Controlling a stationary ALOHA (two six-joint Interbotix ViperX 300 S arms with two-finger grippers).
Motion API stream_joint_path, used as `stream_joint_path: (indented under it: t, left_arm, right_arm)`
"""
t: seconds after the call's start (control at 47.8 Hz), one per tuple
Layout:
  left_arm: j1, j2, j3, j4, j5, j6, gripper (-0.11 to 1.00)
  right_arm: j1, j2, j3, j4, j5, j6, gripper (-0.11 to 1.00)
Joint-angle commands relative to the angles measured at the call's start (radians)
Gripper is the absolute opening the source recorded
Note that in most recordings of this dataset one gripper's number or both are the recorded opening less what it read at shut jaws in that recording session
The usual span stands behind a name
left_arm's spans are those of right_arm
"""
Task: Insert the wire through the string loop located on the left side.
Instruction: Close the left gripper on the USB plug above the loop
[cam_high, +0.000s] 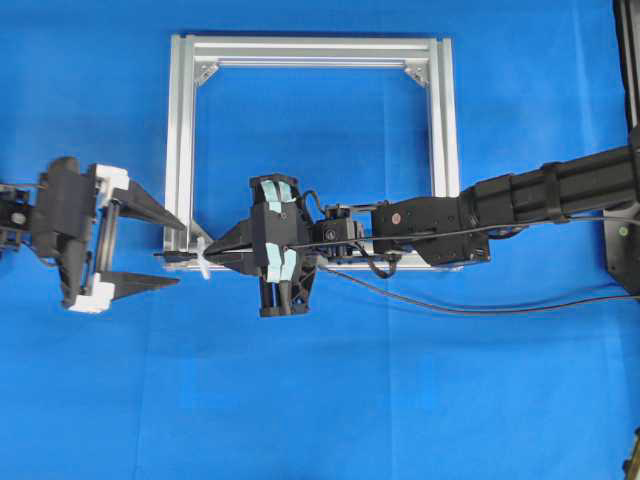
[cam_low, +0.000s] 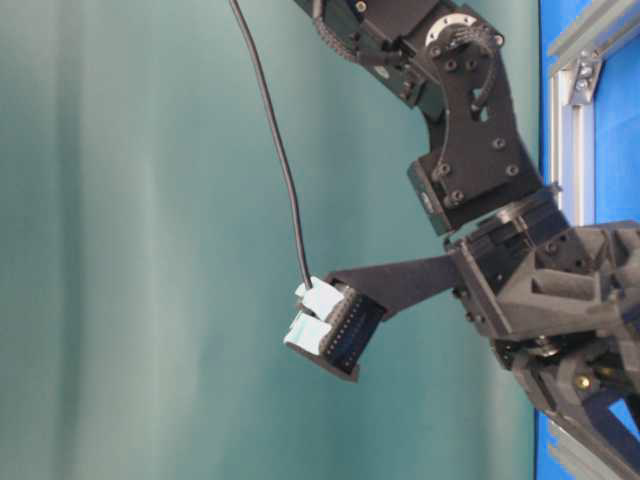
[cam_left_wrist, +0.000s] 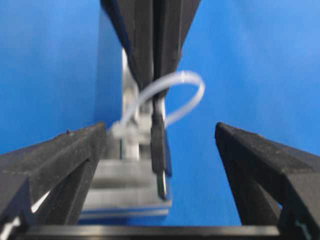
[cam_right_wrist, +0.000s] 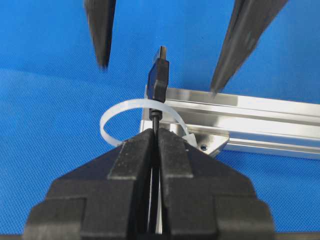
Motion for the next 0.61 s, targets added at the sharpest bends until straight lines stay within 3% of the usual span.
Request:
stream_joint_path:
  t: [0.0,0.586]
  left_arm:
    - [-0.006,0.041,-0.021,0.003,-0.005,-0.002,0.89]
    - [-0.006,0.061,-0.028,0.003,-0.011,0.000,0.88]
  right_arm:
    - [-0.003,-0.021,-0.015,0.000,-0.006,-0.002,0.00]
    - [-0.005,-0.021,-0.015,0.000,-0.003,-0.002,0.00]
